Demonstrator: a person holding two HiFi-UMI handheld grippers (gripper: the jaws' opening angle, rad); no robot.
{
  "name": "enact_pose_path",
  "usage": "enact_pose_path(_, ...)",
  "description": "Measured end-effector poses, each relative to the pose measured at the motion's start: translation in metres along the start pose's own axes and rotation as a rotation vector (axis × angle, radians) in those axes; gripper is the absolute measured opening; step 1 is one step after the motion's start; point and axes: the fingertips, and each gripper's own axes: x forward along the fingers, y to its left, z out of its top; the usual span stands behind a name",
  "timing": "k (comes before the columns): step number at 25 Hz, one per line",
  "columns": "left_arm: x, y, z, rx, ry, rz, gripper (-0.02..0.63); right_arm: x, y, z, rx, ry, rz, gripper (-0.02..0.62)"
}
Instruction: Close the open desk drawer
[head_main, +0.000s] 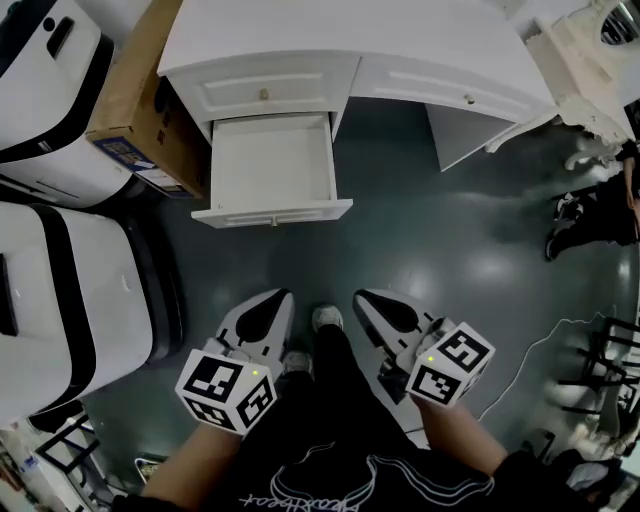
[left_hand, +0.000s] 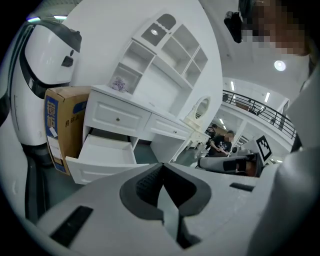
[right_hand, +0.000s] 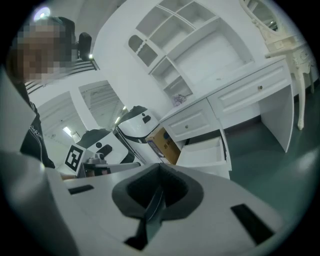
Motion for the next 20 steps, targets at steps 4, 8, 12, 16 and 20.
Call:
enact_pose_path(4, 0.034, 0.014, -0.004, 0.035, 0.028, 0.049, 0.003, 0.024, -0.037, 0.005, 0.018, 0.035, 0.035, 0.006)
enact_pose_path(8, 0.069, 0.033, -0.008, 0.033, 0.029, 0.114, 0.003, 0.044, -0.071, 0.009, 0.004, 0.078, 0.070, 0.006)
enact_pose_path(12, 0.099, 0.058, -0.012, 0.087, 0.027, 0.212, 0.003, 0.059, -0.098, 0.005, -0.027, 0.136, 0.100, 0.006)
enact_pose_path(16, 0.125, 0.086, -0.025, 0.073, 0.035, 0.254, 0.003, 0.074, -0.118, -0.003, -0.048, 0.180, 0.102, 0.006)
enact_pose_path(20, 0.141, 0.117, -0.039, 0.052, 0.043, 0.292, 0.003, 0.092, -0.130, -0.011, -0.034, 0.205, 0.096, 0.006)
